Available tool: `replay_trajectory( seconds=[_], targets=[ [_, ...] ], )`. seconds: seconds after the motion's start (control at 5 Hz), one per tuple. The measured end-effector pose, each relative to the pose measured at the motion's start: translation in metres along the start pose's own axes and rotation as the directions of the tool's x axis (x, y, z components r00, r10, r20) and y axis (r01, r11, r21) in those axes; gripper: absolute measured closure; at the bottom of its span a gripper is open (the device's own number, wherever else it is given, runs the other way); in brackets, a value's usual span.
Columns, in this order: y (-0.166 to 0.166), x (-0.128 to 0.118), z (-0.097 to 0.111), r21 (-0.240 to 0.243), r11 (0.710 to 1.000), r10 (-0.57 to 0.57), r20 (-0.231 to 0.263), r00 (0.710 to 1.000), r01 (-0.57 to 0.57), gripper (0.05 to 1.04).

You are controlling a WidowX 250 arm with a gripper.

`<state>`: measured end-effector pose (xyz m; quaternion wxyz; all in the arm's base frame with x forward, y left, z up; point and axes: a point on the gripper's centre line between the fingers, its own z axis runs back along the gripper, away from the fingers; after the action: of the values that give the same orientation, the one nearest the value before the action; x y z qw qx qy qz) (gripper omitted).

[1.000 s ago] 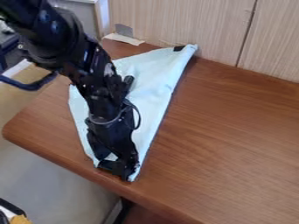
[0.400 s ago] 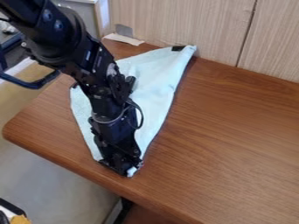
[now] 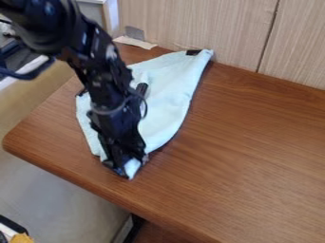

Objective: Fold the cloth from bottom to top

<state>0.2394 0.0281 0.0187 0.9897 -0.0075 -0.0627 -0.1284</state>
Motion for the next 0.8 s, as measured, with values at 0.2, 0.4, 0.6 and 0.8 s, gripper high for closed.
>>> replay_trajectory(
  seconds=[0.2,0.4,0.6,0.8],
  targets=[
    [0.010,0.021,0.027,-0.010,1.000,0.014,0.053,0.998,-0.013,1.010],
    [0.020,0.049,0.042,-0.036,0.999,0.033,0.088,0.996,-0.030,1.016],
    [0.036,0.081,0.038,-0.038,0.998,0.055,0.083,0.995,-0.052,1.016],
    [0.053,0.117,0.027,-0.040,0.997,0.073,0.076,0.994,-0.070,1.016]
  ],
)
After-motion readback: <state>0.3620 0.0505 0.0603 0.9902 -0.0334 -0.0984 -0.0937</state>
